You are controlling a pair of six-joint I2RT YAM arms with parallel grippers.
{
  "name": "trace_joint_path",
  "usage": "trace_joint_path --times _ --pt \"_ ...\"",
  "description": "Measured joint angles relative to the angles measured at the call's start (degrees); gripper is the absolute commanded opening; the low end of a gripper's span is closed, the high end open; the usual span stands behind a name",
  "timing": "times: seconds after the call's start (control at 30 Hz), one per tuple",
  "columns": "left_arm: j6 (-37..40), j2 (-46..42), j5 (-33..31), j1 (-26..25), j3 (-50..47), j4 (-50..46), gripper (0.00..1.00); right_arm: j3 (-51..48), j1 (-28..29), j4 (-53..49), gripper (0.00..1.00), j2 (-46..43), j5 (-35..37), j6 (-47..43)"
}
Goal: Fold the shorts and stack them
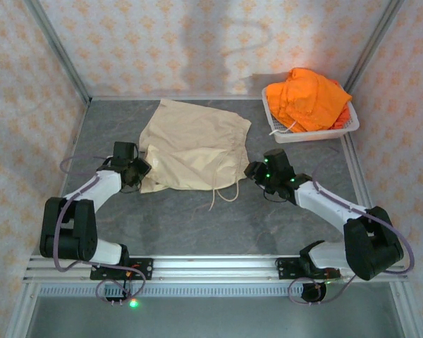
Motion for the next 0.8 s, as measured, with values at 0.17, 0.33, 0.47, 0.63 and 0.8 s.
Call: trace_joint_path --times 0.17,0.33,0.47,0.63,0.8 --pt "0.0 2.0 0.9 0.0 0.2 0.9 0.28 -1.2 0.0 1.0 0.59 0.0 -0.7 2.2" --pt "0.3 3.6 1.7 0.0 0.3 1.9 0.05 -1.7 0.0 1.9 0.59 0.0 -1.7 4.5" --pt "0.4 4.0 2.7 0.0 0.4 2.3 0.00 -2.9 0.0 4.2 0.59 0.0 -2.4 7.1" --pt "0.4 -2.6 2.5 0.1 1.6 -1.5 0.00 -4.7 0.0 8.2 0.54 1.3 -3.2 12.5" --pt "0.5 -15.0 1.6 0.1 7.6 -7.1 0.00 -6.2 0.0 12.3 0.50 3.5 -4.0 17.6"
